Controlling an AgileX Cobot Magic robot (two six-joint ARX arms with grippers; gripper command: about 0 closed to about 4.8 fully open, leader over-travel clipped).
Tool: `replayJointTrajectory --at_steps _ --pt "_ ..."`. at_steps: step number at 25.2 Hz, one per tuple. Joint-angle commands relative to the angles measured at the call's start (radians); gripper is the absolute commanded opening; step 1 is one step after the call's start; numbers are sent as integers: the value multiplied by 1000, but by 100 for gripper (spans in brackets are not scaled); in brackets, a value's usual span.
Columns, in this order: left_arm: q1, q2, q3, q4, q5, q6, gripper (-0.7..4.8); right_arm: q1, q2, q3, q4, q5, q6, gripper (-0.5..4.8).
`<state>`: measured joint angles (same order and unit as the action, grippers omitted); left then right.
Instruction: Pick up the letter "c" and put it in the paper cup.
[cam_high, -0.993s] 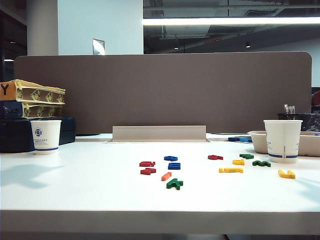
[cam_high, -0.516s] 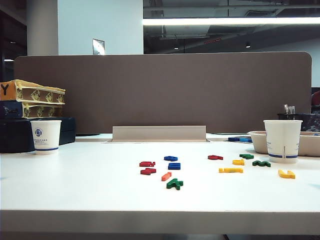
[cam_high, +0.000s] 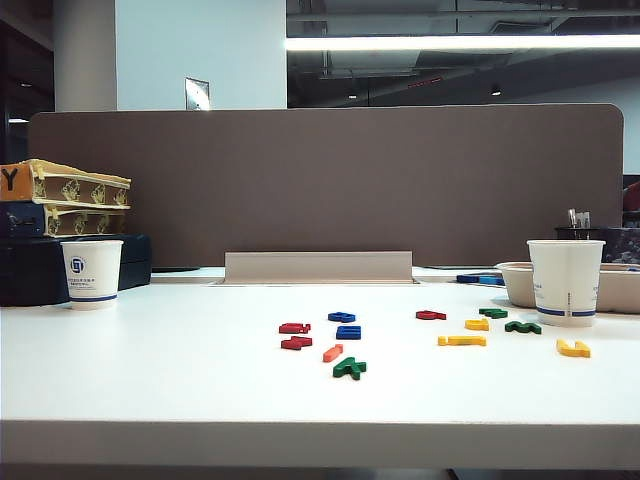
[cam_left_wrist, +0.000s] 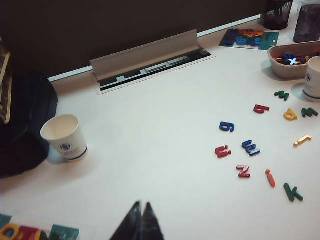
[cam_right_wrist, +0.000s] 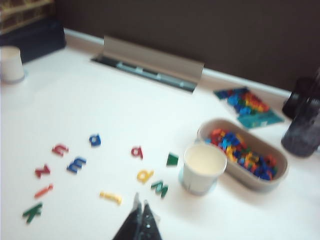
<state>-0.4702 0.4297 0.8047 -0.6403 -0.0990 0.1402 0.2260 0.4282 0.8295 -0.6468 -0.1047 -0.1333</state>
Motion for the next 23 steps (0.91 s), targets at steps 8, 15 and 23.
replayJointTrajectory --at_steps 8,15,23 --pt "2 -220 -185 -2 -21 -47 -4 0 -25 2 -116 3 -2 -1" --pt "2 -320 -273 3 -26 -92 -4 0 -94 -38 -139 41 -2 -2" --pt "2 -331 -341 122 -92 -92 -4 0 -278 -187 -85 111 -2 -1"
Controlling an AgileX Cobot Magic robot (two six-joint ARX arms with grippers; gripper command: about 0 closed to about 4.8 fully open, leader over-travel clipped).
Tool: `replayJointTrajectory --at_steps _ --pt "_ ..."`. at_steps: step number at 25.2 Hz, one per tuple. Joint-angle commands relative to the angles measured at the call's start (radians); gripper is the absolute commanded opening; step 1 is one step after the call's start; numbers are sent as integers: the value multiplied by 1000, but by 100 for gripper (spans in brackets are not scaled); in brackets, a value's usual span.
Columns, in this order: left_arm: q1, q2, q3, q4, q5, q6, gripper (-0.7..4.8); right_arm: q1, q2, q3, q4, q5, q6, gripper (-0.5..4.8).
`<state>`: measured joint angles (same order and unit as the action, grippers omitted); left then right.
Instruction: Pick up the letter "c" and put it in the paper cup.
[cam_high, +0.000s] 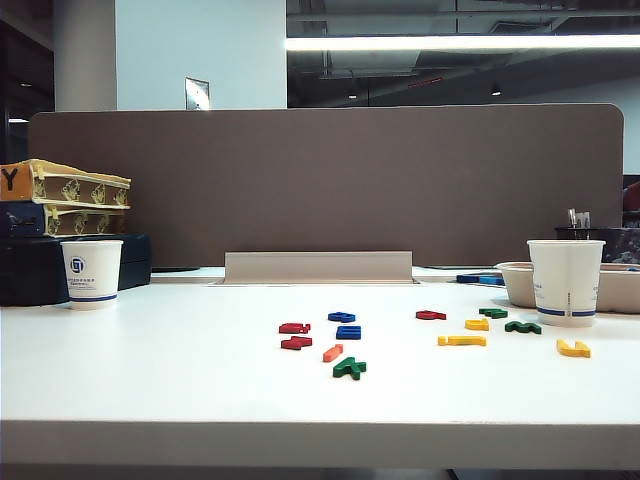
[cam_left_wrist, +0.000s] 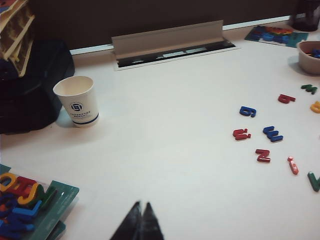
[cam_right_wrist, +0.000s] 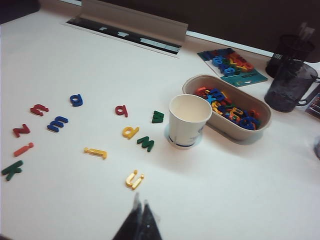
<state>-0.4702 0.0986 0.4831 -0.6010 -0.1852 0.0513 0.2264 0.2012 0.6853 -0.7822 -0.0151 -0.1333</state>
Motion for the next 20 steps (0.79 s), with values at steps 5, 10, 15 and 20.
replayJointTrajectory --at_steps 5,10,15,20 --pt "2 1 -114 253 -85 -3 -4 0 -169 -163 182 24 -2 -1" --pt "2 1 -182 316 -116 -8 -4 0 -183 -245 271 24 -2 -1" --pt "2 2 -232 386 -118 -7 -4 0 -183 -390 467 28 2 -2" --pt "2 2 -270 412 -118 -7 -4 0 -183 -447 571 177 36 -2"
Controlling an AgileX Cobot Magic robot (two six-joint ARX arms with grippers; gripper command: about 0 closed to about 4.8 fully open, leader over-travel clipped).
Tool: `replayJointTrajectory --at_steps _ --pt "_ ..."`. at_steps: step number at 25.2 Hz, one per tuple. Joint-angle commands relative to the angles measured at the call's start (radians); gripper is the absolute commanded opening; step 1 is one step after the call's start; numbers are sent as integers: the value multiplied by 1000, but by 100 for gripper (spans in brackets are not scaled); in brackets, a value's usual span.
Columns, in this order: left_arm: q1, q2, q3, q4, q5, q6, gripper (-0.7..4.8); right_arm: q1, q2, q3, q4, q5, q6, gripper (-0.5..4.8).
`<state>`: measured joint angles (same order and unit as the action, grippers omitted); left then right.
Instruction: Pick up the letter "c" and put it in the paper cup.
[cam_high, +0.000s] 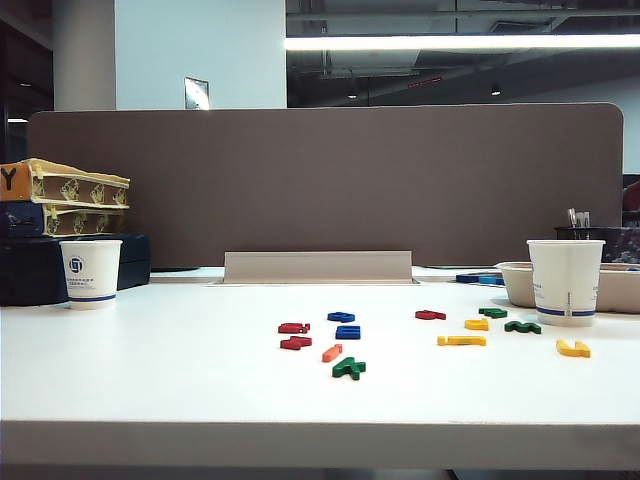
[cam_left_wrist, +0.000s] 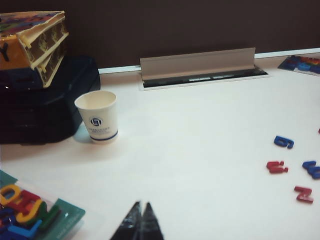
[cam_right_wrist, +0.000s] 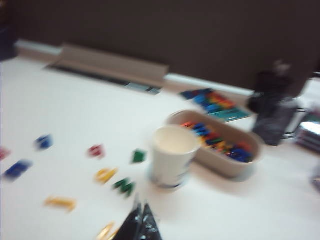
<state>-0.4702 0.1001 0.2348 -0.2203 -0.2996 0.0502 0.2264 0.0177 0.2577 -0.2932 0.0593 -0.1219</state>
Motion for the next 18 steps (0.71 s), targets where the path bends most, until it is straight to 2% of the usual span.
replayJointTrajectory --at_steps 1,5,7,14,18 --pt "2 0 -34 41 -5 -6 -4 0 0 -31 98 142 25 -2" --pt "2 0 -77 82 -18 -6 -4 0 1 -60 146 212 25 -2" --pt "2 0 -103 105 -23 -7 -4 0 1 -102 192 212 24 -2" --pt "2 0 -114 111 -108 -6 -4 0 0 -156 207 212 25 -1" --pt "2 0 -134 113 -111 -6 -4 0 0 -216 278 211 24 -2"
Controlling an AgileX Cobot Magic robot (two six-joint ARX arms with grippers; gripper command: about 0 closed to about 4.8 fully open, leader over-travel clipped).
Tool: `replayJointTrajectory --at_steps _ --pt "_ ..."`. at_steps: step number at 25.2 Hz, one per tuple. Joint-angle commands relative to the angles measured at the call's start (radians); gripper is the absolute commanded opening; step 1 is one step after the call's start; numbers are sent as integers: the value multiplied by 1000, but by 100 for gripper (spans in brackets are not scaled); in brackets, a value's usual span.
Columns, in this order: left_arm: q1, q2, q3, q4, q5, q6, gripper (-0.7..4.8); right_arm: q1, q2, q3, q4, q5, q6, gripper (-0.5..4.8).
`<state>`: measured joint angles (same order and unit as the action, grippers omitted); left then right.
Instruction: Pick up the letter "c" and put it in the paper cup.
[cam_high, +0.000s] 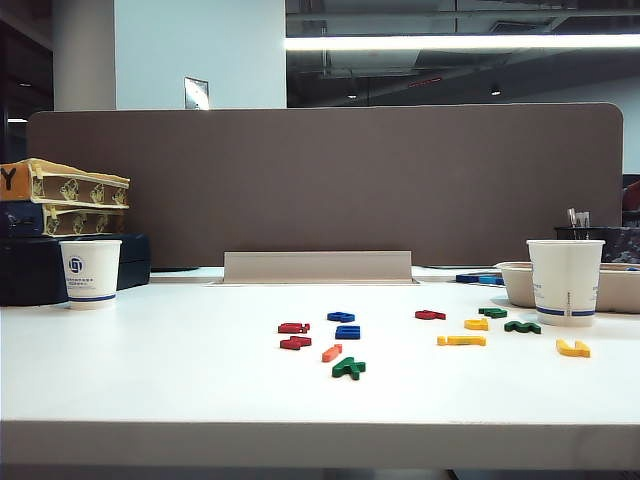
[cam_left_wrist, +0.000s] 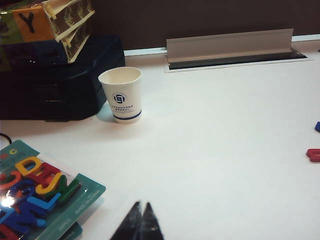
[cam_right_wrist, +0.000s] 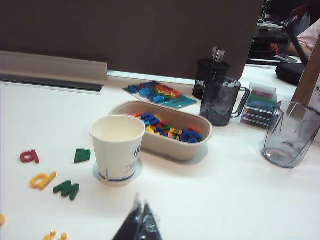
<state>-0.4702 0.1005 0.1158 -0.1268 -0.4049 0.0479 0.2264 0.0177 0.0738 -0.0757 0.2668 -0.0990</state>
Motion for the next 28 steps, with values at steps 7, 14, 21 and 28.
replayJointTrajectory --at_steps 7,14,21,28 --pt "2 0 -51 43 11 -4 -4 0 0 -68 80 -4 3 -1" --pt "2 0 -96 62 24 -3 -4 1 0 -73 68 -23 18 0" --pt "2 0 -102 62 24 4 -4 1 0 -73 95 -16 25 21" --pt "2 0 -109 58 24 4 -4 1 0 -73 95 60 69 -4"
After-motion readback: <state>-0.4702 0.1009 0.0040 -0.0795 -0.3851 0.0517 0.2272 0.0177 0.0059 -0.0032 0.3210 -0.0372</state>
